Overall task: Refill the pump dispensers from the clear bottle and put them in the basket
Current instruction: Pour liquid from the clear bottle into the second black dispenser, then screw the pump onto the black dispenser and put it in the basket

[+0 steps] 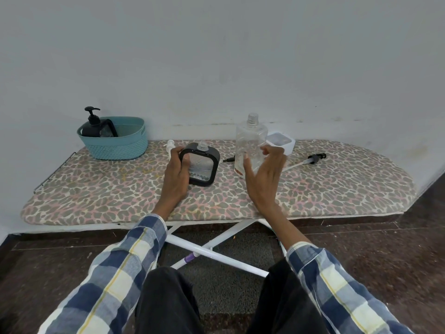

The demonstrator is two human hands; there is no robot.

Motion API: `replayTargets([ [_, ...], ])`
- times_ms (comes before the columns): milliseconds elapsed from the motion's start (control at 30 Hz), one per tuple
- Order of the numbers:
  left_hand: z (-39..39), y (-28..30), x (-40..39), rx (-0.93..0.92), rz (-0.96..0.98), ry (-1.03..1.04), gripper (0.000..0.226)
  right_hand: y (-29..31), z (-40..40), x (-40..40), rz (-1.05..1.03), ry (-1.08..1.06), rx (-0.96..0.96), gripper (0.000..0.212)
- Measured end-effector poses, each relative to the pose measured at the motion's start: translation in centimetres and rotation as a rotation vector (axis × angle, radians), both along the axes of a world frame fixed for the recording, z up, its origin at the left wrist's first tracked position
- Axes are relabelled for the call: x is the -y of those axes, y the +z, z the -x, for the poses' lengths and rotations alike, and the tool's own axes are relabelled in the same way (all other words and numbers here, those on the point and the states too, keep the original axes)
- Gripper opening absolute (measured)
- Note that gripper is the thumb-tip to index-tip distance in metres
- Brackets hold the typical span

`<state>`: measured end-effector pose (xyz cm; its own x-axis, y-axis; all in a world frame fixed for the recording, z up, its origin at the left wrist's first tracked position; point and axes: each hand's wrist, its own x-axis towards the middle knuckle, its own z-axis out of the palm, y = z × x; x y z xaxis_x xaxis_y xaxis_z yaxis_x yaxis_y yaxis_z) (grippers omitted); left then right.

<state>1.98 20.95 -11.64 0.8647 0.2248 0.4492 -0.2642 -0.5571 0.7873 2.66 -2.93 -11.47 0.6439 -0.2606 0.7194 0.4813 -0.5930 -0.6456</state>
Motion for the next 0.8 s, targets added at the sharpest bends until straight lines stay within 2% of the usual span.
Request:
replayTargets([
  [67, 0.2, 0.3, 0.1, -0.008, 0.001, -0.012, 0.030, 0.2, 1.1, -1.1, 0.106, 0.140, -0.009, 0.044],
  [167, 0.5, 0.4, 0.6, 0.006, -0.025, -0.062, 0.026, 0.2, 1.6, -2.9, 0.243, 0.234, -0.179, 0.065],
  [233, 0.6, 0.4, 0.6, 0.019, -0.062, -0.090, 0.027, 0.4, 1.3, -3.8, 0.254, 0.246, -0.265, 0.072],
  [333, 0.3, 0.3, 0.4, 0.054, -0.122, -0.059, 0.030, 0.6, 0.8, -4.3, 0.237, 0.270, -0.304, 0.069],
  [400, -0.1, 0.3, 0.3, 0.076, -0.003, -0.034, 0.044, 0.4, 0.5, -4.2, 0.227, 0.278, -0.295, 0.068],
  [467, -1.0, 0.5, 0.1, 0.028, 0.257, 0.010, 0.058, 0.0, 0.3, -3.8, 0.226, 0.277, -0.280, 0.067],
  [533, -2.7, 0.7, -0.8, -0.067, 0.434, 0.043, 0.048, -0.2, 0.3, -3.4, 0.210, 0.269, -0.266, 0.065],
  [567, -3.5, 0.9, -1.3, -0.105, 0.437, 0.030, 0.039, -0.2, 0.2, -3.3, 0.203, 0.262, -0.258, 0.065],
  [733, -6.9, 1.4, -1.5, -0.180, 0.015, -0.118, 0.013, -0.3, 0.5, -3.1, 0.179, 0.219, -0.201, 0.060],
  [800, -7.6, 1.3, -0.5, -0.212, -0.097, -0.172, 0.019, -0.3, 0.7, -3.0, 0.154, 0.215, -0.187, 0.056],
])
